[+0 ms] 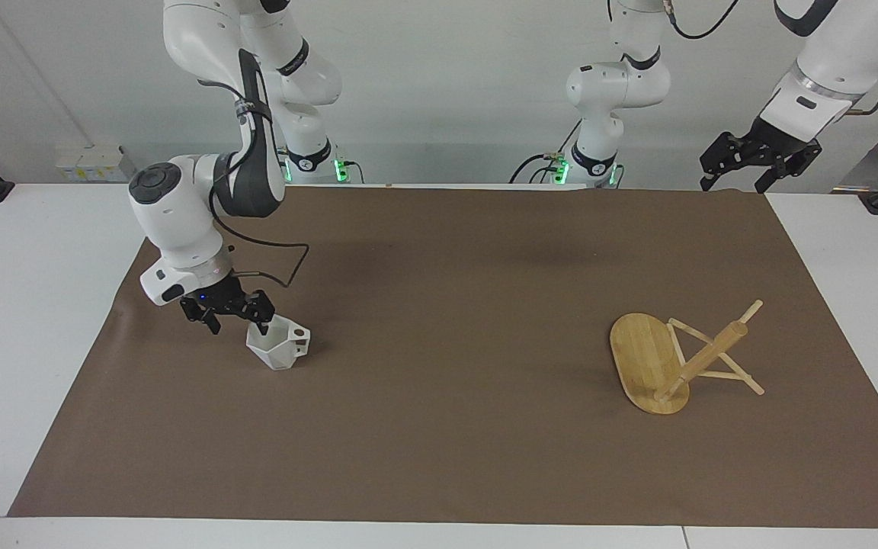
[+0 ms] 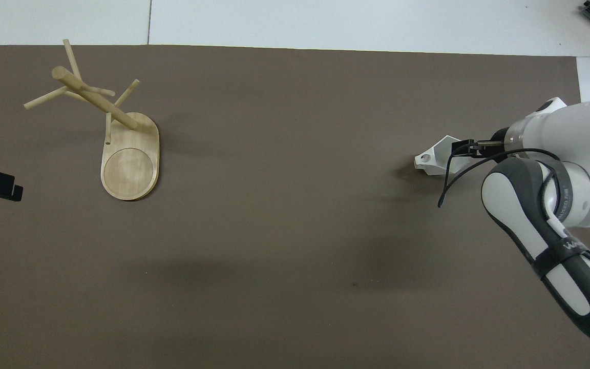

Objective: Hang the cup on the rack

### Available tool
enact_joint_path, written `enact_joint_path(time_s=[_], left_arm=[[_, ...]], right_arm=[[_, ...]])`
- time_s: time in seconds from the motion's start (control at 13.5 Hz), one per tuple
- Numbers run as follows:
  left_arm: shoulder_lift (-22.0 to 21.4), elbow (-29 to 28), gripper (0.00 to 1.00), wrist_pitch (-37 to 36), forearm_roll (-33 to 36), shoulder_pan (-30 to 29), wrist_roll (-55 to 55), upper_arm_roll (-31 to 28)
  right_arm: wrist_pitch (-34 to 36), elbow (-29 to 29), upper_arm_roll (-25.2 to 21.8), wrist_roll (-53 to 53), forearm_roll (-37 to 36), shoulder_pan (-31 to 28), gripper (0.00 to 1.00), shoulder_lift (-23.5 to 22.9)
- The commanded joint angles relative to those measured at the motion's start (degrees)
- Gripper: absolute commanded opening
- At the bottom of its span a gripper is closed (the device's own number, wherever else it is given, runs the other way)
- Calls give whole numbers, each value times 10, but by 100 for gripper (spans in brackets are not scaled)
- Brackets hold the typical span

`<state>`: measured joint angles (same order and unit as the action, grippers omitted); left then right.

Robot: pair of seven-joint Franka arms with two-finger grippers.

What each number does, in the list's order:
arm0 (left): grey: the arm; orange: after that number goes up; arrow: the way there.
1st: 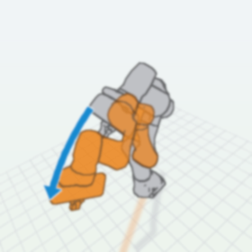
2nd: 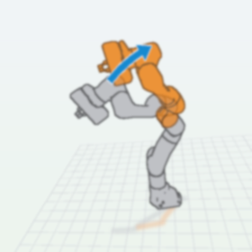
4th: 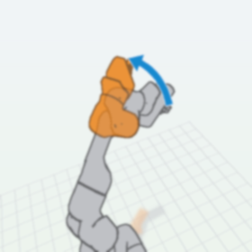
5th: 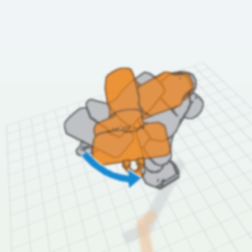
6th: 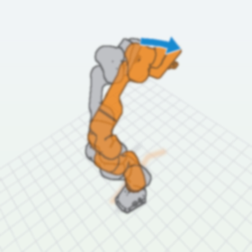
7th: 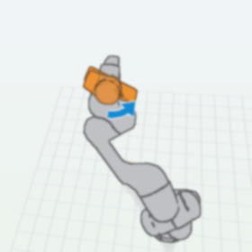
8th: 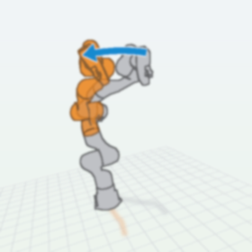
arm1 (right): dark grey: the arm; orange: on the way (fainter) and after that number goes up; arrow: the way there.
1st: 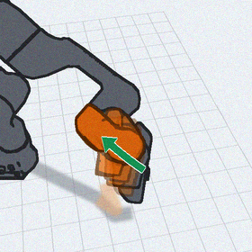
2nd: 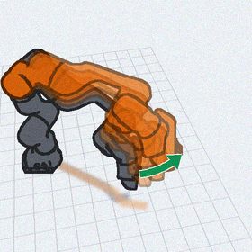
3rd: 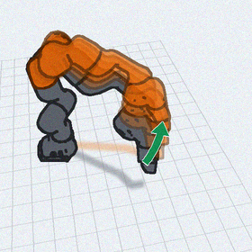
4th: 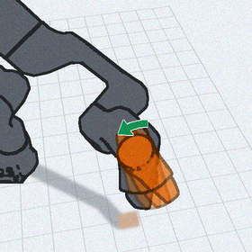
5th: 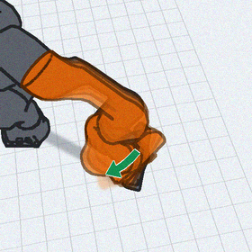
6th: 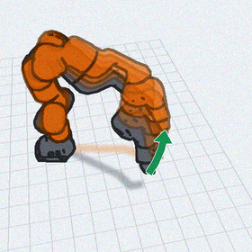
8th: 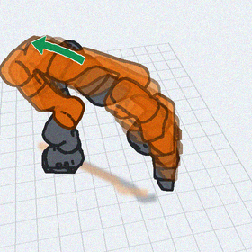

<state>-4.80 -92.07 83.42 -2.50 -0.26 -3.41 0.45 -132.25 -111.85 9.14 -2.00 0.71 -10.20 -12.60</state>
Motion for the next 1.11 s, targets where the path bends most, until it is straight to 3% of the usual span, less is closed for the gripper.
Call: enact_joint_path(time_s=[0.0,0.44,0.59,0.81,1.04], left_arm=[[-18,-20,100,3,11,4,5,-3],[-17,-18,100,9,11,8,7,-3],[-17,-19,100,24,11,6,7,-3],[-17,-21,100,29,11,1,2,-3],[-17,-21,100,32,11,2,2,-3]], right_arm=[[-27,-10,3,-20,-5,3,97,4],[-56,-10,2,-20,-5,2,96,-22],[-55,-10,2,-20,-5,2,91,-23],[-45,-13,2,-13,-5,1,80,-23],[-39,-11,3,-13,-5,1,50,-23]])
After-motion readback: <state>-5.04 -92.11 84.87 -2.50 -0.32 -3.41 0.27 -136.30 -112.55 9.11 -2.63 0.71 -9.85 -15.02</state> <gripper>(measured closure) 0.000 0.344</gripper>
